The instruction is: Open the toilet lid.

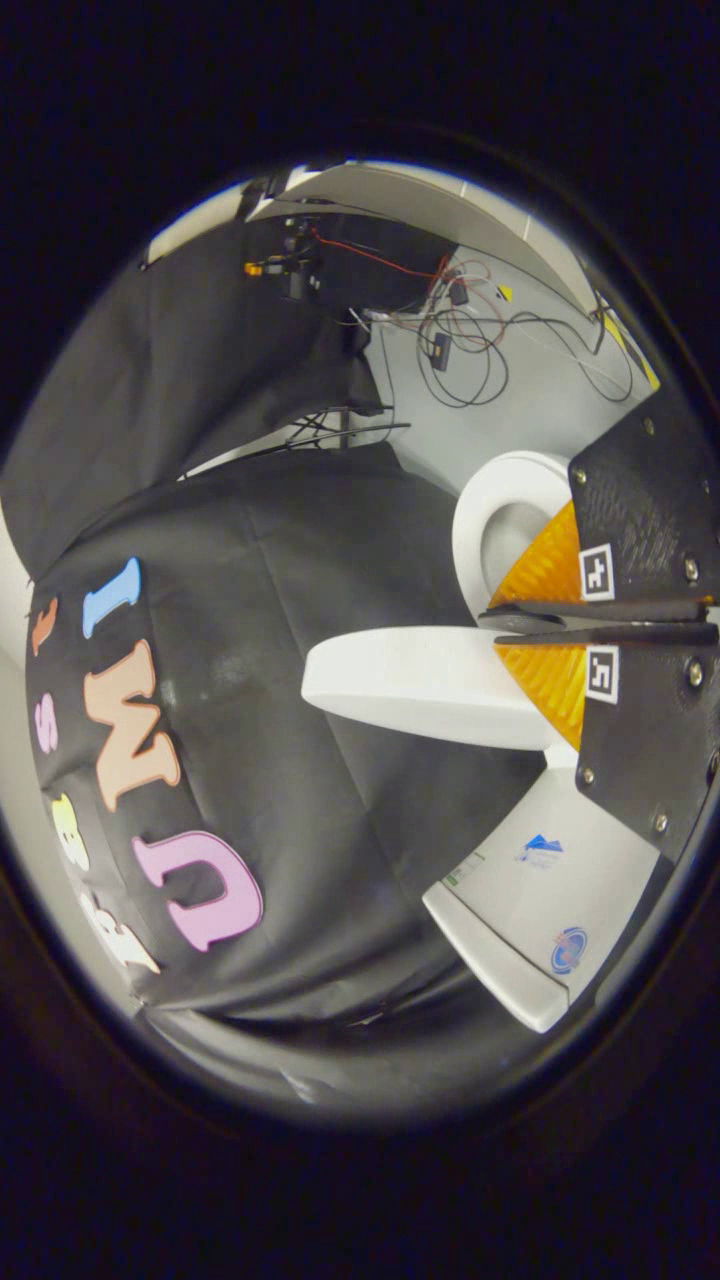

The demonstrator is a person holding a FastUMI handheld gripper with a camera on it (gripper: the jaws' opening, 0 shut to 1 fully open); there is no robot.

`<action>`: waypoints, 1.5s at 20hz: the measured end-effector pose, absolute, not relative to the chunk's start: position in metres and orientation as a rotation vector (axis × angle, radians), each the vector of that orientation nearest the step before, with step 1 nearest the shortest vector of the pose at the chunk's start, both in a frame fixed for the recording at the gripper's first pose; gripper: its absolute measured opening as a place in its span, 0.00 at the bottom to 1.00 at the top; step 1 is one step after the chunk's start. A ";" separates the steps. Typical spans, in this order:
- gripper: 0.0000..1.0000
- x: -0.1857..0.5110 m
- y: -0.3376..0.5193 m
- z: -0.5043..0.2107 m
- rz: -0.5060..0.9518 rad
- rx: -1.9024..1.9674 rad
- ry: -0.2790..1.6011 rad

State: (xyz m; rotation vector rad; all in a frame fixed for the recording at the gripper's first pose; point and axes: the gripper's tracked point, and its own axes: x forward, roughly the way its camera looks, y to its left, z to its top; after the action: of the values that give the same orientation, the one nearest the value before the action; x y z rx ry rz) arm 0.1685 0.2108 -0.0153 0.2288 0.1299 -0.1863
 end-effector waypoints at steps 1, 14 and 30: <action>0.02 0.167 0.216 -0.012 -0.184 0.218 0.128; 0.02 0.161 0.252 0.002 -0.182 0.130 0.125; 0.02 0.159 0.318 0.013 -0.035 0.103 0.091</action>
State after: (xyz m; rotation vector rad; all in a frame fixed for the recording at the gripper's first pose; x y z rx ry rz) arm 0.1588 0.3184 0.0129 0.1027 0.0912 -0.0346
